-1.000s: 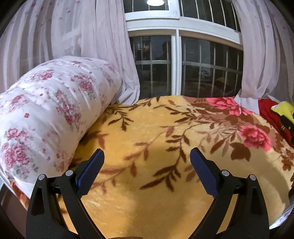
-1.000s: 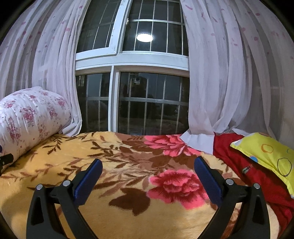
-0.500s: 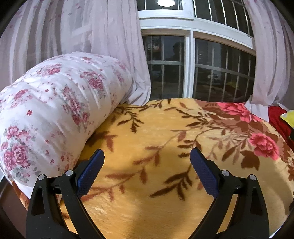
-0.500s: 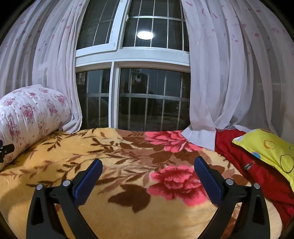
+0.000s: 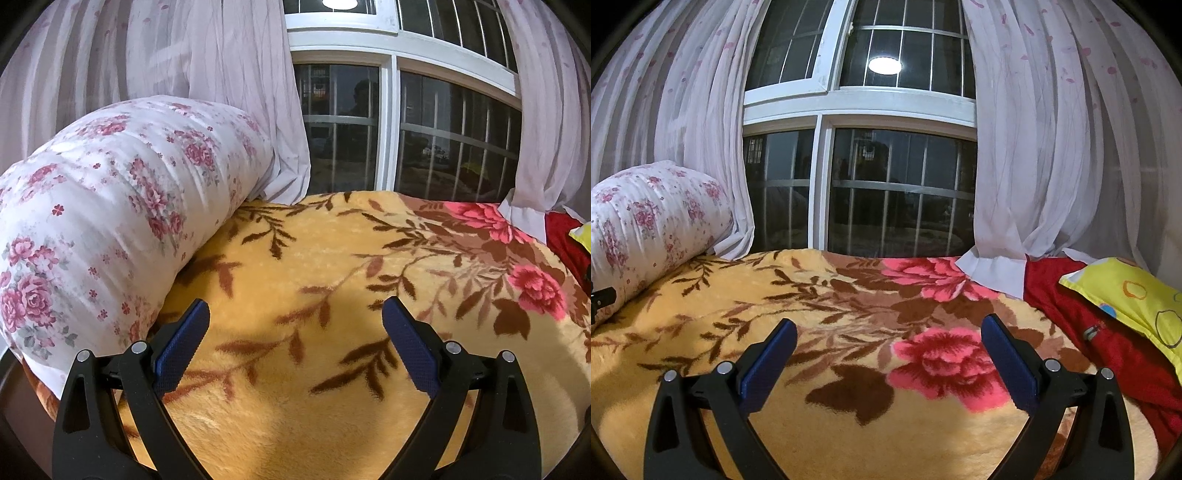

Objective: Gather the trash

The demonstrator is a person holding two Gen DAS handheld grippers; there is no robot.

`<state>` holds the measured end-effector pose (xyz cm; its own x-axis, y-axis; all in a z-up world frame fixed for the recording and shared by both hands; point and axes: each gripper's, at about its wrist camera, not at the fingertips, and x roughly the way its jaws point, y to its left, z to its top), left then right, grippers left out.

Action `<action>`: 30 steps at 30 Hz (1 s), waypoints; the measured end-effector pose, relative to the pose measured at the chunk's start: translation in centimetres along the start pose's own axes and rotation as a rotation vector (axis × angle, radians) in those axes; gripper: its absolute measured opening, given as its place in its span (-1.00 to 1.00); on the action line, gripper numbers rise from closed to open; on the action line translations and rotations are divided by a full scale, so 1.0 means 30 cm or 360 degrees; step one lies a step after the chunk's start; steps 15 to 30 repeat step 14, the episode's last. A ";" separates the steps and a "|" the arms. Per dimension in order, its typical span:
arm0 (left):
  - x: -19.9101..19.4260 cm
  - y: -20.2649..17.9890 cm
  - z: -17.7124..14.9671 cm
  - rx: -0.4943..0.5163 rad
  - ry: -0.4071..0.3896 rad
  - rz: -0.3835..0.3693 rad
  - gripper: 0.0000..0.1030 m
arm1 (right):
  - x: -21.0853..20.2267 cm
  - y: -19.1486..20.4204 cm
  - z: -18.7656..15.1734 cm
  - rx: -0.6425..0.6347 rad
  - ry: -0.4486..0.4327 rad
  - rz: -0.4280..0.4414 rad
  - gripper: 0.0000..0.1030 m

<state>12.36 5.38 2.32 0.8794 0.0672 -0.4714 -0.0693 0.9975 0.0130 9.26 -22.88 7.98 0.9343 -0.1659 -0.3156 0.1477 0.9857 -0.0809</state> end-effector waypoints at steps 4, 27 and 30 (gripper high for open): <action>0.005 -0.011 0.000 0.0010 0.0000 0.0008 0.79 | 0.012 -0.006 -0.007 0.0016 0.0016 -0.0003 0.91; 0.009 -0.047 0.000 0.0079 -0.0016 0.0018 0.79 | 0.016 -0.013 -0.018 0.0027 0.0031 -0.0013 0.91; 0.009 -0.047 0.000 0.0079 -0.0016 0.0018 0.79 | 0.016 -0.013 -0.018 0.0027 0.0031 -0.0013 0.91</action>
